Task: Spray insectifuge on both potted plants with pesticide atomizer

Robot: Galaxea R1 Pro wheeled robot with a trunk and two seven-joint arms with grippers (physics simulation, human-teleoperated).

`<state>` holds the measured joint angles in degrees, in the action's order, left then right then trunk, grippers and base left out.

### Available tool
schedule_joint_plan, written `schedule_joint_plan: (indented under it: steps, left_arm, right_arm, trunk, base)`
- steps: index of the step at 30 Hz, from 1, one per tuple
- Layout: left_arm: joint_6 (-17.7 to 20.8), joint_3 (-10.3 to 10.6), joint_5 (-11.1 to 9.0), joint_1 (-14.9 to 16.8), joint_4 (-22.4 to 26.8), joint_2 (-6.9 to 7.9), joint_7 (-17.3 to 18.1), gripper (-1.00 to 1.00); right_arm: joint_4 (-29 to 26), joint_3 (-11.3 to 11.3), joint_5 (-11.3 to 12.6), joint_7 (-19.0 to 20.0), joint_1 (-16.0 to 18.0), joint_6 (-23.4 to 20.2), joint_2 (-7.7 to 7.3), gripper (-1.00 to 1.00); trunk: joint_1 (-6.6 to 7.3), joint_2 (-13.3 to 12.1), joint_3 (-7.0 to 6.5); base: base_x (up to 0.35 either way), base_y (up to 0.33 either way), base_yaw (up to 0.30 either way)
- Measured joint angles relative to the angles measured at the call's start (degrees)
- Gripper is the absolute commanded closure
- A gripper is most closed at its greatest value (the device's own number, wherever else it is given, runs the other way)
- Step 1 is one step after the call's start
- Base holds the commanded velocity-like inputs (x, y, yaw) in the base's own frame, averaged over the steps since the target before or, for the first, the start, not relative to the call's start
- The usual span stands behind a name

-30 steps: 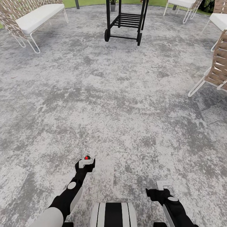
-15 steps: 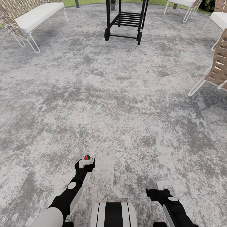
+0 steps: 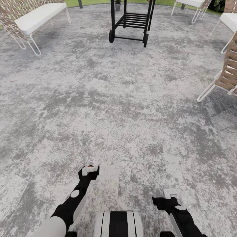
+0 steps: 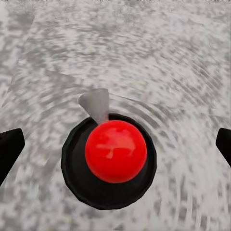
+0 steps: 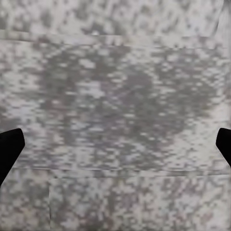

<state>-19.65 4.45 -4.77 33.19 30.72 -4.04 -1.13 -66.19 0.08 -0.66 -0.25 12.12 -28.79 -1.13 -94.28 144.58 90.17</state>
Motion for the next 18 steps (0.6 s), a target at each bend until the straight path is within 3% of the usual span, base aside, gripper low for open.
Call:
schedule_joint_plan:
  steps: [18]
  left_arm:
    - [-1.32,-0.21,-0.32,0.0,-0.08,-0.14,-0.44,-1.0]
  right_arm:
    - [0.0,0.0,0.02,0.01,0.0,0.0,0.0,-1.0]
  trunk:
    - [0.0,0.0,0.0]
  base:
    - [0.0,0.0,0.001]
